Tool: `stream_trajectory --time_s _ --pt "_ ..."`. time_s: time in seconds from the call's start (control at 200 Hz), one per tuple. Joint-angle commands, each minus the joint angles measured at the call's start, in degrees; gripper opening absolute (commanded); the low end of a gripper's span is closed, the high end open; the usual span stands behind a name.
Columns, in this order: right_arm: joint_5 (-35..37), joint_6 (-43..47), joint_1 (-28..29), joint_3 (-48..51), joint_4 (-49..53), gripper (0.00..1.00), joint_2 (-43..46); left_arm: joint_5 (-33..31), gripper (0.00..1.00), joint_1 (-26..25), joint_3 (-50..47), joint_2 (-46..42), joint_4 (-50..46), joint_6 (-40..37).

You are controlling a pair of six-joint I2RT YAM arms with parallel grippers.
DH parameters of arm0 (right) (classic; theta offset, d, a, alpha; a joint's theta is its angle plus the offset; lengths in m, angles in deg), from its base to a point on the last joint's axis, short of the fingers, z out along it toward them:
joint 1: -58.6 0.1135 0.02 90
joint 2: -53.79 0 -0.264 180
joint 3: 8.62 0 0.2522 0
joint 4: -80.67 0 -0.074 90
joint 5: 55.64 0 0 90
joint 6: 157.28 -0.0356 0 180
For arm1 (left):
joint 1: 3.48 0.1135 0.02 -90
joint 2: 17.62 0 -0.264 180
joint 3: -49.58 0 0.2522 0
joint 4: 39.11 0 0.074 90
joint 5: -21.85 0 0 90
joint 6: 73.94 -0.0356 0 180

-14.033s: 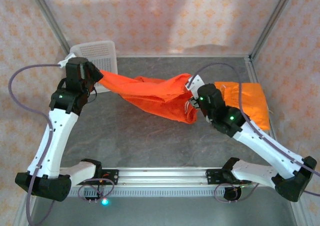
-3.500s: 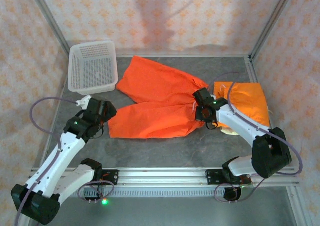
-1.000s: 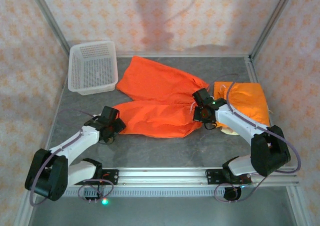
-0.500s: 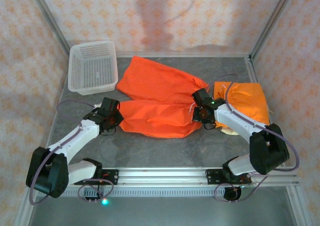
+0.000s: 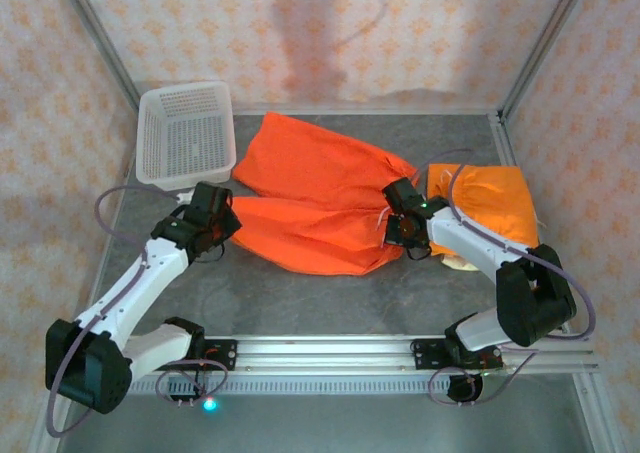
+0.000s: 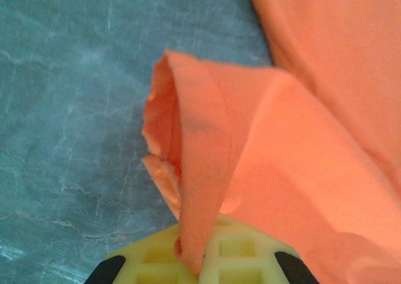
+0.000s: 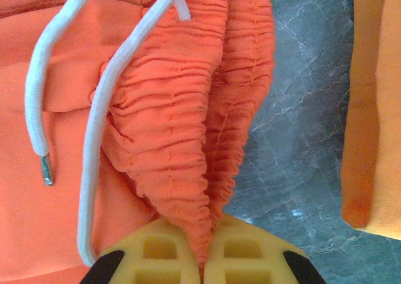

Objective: Fold and stack the shorts

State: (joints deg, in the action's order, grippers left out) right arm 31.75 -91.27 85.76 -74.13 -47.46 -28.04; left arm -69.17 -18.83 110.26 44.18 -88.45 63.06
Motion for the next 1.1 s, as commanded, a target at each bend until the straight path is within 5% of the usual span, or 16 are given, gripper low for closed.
stream_trajectory --time_s 0.0,0.611,0.871,0.971,1.096 --pt "0.87 -0.53 -0.43 -1.01 0.34 0.00 0.57 -5.19 0.00 0.42 5.14 -0.82 -6.90 -3.21" --pt "1.53 -0.59 -0.39 0.15 0.48 0.00 2.02 -9.44 0.00 0.41 15.35 17.16 -3.65 -7.98" --pt "0.81 -0.85 -0.38 0.11 0.06 0.00 1.26 -4.92 0.00 0.42 17.61 27.97 5.15 -7.58" --pt "0.69 -1.04 -0.39 0.46 -0.44 0.00 1.21 -3.98 0.07 0.44 17.39 28.33 7.84 -7.80" --pt "0.68 -0.87 -0.37 0.40 -0.73 0.00 0.58 -3.53 0.32 0.50 14.95 24.36 11.56 -7.94"
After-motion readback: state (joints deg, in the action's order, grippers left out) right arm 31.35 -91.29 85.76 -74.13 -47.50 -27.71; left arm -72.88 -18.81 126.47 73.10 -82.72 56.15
